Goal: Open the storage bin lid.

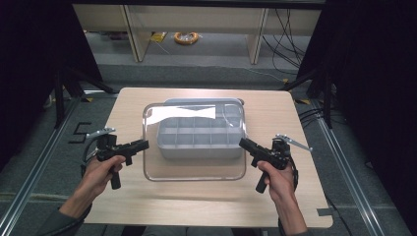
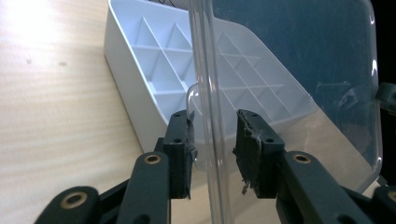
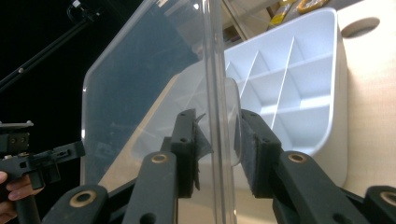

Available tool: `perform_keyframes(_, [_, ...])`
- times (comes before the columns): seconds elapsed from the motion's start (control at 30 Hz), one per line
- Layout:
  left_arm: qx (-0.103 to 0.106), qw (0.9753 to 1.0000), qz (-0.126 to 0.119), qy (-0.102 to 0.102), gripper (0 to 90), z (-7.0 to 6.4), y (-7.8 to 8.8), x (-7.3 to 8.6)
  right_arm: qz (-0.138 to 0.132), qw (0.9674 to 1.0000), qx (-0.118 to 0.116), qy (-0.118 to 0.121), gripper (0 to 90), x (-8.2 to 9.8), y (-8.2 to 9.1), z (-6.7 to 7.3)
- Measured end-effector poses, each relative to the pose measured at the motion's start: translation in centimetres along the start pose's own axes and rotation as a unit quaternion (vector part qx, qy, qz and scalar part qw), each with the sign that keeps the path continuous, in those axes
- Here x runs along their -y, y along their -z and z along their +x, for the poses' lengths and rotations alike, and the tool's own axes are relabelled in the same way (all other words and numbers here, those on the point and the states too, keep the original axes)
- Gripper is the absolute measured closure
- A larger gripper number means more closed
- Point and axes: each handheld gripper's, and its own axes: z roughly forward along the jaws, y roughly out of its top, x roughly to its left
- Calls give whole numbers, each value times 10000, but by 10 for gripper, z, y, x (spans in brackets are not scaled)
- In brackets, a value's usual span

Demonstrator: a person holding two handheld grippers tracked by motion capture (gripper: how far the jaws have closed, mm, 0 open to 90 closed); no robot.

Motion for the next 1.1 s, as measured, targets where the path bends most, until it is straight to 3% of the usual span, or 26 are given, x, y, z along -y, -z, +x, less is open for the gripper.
perform_keyframes(0.07, [93, 10000, 3, 29, 654, -1, 0, 8, 79, 10000, -13, -19, 687, 8, 3, -1])
perform_keyframes(0.17, [54, 10000, 56, 16, 647, -1, -3, 19, 143, 9999, 39, -37, 683, 15, 5, -2])
perform_keyframes(0.37, [36, 9999, 160, 40, 649, 2, -3, 27, 208, 9998, 51, 17, 693, 22, 9, -2])
perform_keyframes(0.6, [108, 9998, 181, 44, 653, -2, 8, 40, 207, 9998, -32, -16, 693, 35, 19, 1])
perform_keyframes(0.77, [152, 9996, 220, 45, 656, -2, 12, 48, 303, 9995, 40, -35, 693, 44, 25, 5])
perform_keyframes(0.87, [161, 9992, 359, 76, 658, 1, 11, 56, 323, 9994, -29, -105, 695, 53, 26, 1])
perform_keyframes(1.0, [82, 9992, 389, 73, 655, 1, 12, 66, 453, 9988, 109, -167, 691, 68, 28, -3])
perform_keyframes(1.1, [98, 9991, 407, 108, 656, 0, 13, 69, 465, 9987, 42, -181, 689, 74, 30, -5])
